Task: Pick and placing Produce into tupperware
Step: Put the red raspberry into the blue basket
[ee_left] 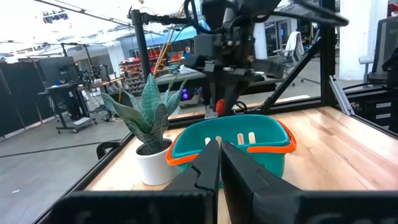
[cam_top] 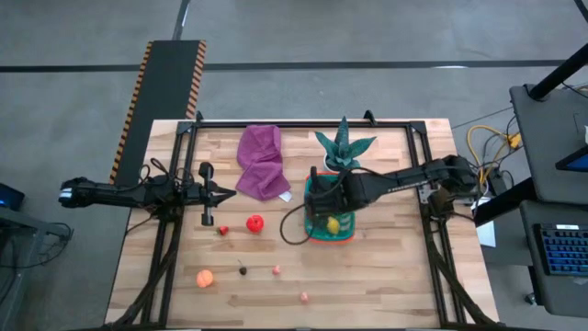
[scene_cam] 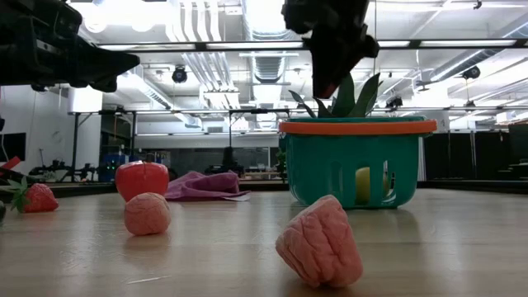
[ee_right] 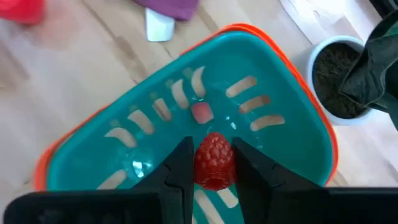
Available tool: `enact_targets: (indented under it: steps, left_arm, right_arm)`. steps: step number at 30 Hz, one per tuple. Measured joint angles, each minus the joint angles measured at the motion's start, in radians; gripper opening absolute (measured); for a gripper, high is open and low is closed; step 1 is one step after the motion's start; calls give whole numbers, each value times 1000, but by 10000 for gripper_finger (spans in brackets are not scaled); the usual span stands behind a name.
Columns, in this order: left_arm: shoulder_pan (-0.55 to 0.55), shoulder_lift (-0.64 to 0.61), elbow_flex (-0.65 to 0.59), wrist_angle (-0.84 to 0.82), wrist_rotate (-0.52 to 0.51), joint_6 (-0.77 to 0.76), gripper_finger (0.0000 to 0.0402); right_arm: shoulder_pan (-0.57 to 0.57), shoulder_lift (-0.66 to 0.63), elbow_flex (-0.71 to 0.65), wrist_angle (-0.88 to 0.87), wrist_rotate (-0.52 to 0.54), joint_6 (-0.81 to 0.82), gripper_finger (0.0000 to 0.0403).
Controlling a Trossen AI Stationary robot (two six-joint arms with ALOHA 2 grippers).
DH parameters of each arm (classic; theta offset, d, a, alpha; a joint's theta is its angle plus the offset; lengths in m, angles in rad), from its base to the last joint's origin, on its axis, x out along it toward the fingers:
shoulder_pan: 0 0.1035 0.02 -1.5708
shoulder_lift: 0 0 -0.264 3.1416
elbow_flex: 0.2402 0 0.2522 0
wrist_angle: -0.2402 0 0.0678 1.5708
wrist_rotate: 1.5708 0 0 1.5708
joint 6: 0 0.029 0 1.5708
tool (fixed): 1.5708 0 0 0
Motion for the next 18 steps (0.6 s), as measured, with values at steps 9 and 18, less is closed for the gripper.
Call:
enact_targets:
  steps: [9, 18]
  left_arm:
    - [0, 0, 0, 0, 0, 0, 0]
    - [0, 0, 0, 0, 0, 1, 0]
  right_arm:
    - [-43, 0, -56, -1, -25, 11, 75]
    - [-53, 0, -152, 23, -25, 63, 75]
